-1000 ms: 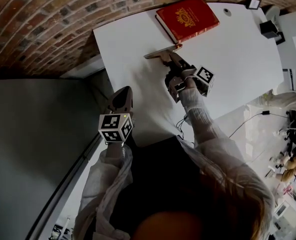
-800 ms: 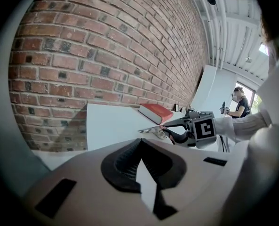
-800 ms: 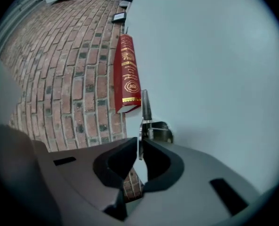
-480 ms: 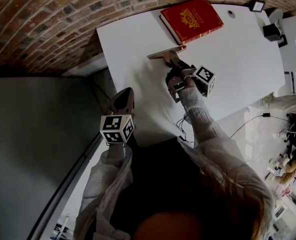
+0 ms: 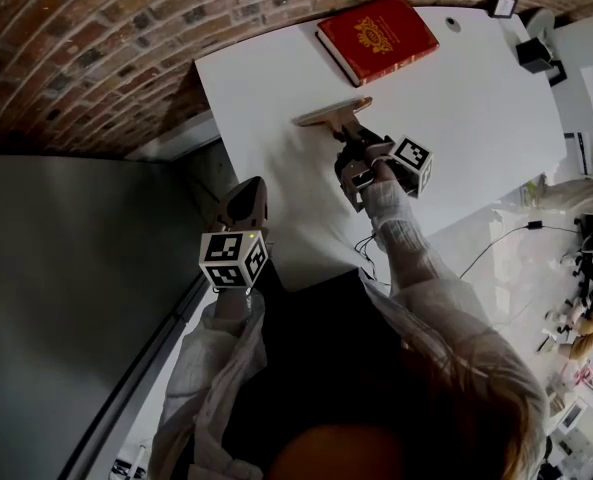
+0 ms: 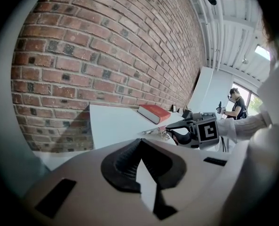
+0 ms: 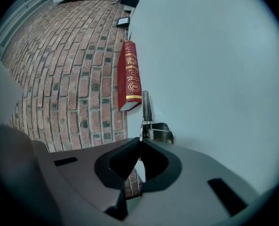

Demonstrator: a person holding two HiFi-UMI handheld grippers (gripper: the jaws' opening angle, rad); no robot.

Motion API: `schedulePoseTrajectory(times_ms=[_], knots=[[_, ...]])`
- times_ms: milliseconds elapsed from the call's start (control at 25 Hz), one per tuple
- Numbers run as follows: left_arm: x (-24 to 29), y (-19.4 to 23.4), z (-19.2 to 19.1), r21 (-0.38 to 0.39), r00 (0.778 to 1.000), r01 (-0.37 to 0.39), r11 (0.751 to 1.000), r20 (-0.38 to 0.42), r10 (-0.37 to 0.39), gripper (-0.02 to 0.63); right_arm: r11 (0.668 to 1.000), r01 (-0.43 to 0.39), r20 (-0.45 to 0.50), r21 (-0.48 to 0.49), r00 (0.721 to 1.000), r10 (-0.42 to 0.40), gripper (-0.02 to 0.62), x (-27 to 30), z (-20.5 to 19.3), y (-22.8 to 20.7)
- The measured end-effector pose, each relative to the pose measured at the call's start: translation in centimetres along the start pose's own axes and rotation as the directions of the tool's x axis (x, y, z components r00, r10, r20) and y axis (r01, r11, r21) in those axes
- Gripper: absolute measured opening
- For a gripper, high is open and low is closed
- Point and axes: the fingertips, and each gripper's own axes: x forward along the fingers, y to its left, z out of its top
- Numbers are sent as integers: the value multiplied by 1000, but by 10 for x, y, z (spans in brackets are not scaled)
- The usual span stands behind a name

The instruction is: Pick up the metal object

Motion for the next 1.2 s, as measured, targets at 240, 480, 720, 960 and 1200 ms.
schedulePoseTrajectory(times_ms=[240,480,720,960,1200], knots=[[-12,-2,6,0,999,45,999,19,-45,15,997,-35,21,-73,999,37,17,-22,-9,11],[-26,-11,16,34,995,94,995,39,-95,14,977,-89,61,-194,993,103,17,-59,-20,36],[-33,-23,26,63,985,160,985,57,-163,15,952,-83,145,-295,981,130,18,-102,-26,43],[-45,-41,37,108,970,222,969,78,-231,15,886,-50,209,-461,964,163,17,-147,-40,54],[-60,-53,45,151,960,249,957,92,-264,15,759,18,225,-651,959,170,17,-192,-55,74]])
